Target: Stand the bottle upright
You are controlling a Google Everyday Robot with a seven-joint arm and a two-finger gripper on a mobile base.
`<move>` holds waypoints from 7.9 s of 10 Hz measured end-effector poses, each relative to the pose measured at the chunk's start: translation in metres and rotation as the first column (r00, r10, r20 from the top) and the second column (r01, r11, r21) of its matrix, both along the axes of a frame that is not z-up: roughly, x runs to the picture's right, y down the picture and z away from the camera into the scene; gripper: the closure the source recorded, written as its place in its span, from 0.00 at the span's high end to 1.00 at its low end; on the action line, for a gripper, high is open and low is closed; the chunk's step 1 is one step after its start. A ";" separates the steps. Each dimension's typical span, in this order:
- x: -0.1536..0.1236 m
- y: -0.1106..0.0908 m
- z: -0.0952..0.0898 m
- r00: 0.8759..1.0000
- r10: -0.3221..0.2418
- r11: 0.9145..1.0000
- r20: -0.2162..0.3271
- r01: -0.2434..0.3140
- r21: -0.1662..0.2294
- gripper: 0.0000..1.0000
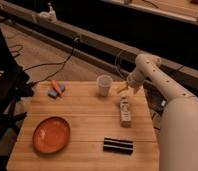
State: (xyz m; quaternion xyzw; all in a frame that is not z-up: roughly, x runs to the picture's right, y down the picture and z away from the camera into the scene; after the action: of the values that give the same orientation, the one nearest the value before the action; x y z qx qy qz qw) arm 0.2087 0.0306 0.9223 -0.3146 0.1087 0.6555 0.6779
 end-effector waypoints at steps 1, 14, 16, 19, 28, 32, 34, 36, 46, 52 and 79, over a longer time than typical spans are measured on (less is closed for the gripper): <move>-0.001 0.005 0.006 1.000 -0.003 1.000 -0.004 0.003 -0.005 0.74; -0.009 0.042 0.024 0.998 -0.066 0.996 0.000 0.066 -0.061 0.02; -0.013 0.027 0.013 0.997 -0.069 0.997 0.022 0.070 -0.028 0.00; -0.019 0.004 -0.013 0.995 -0.081 0.996 0.061 0.079 0.033 0.00; -0.020 -0.106 -0.084 0.989 0.041 0.965 0.143 -0.076 0.251 0.00; -0.022 -0.106 -0.083 0.989 0.038 0.965 0.144 -0.074 0.250 0.00; -0.022 -0.106 -0.083 0.989 0.039 0.965 0.145 -0.074 0.250 0.00; -0.022 -0.106 -0.083 0.989 0.038 0.965 0.144 -0.074 0.250 0.00; 0.021 -0.151 -0.045 0.994 0.109 0.873 0.022 -0.106 0.476 0.00; 0.028 -0.162 -0.035 0.994 0.109 0.771 -0.006 -0.081 0.632 0.00; 0.046 -0.181 -0.011 0.976 0.206 0.643 -0.069 -0.082 0.761 0.00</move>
State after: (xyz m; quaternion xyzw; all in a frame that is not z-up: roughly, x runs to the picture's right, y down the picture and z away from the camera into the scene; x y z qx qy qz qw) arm 0.2542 -0.1506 0.9111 0.0373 -0.1484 0.7147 0.6825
